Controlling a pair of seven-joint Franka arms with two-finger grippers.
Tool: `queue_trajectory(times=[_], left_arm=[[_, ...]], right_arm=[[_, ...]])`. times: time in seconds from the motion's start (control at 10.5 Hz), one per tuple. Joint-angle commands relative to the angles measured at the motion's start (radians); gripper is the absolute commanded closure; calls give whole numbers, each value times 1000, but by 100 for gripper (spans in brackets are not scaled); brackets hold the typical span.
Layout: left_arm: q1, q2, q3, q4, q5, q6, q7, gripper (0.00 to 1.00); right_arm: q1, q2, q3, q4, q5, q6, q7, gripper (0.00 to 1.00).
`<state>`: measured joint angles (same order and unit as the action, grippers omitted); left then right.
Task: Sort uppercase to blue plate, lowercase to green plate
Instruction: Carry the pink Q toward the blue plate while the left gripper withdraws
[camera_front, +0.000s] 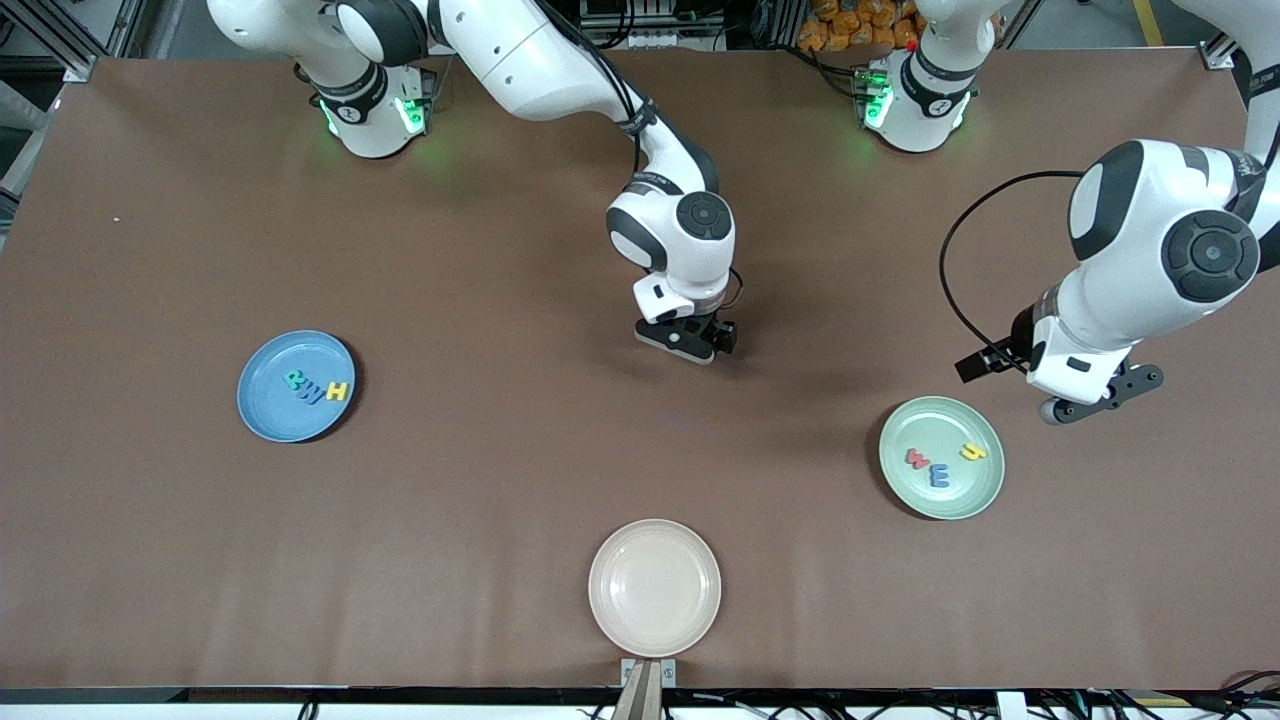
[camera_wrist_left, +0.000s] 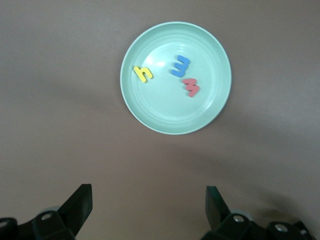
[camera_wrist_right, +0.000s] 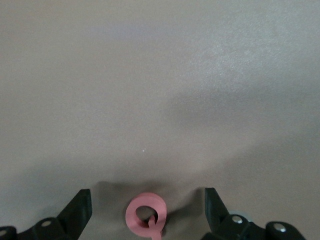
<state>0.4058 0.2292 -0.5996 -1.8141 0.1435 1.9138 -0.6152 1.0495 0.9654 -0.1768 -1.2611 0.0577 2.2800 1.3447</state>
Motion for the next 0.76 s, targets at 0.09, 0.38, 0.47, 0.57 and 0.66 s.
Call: queue_trajectory(times=[0.09,0.38,0.47,0.57,0.66], left_arm=[[2,-34,0,-14,-33,-21,3,0],[-1,-30,-2,-8,-33,-21,5,0],[-4,-28,-2,-8,-42,-21,5,0],[-5,-24,-2,-8,-53,-21,5,0],[-5,-24,-2,-7,-56,-21,5,0]], right_arm=[[12,24,-9,34,-16,-14,24,25],[15,24,-9,34,-13,-14,25,49],[11,24,-7,34,-9,-16,30,58],[7,24,-7,34,-9,-17,30,67],[9,22,-7,34,-7,-17,31,76]])
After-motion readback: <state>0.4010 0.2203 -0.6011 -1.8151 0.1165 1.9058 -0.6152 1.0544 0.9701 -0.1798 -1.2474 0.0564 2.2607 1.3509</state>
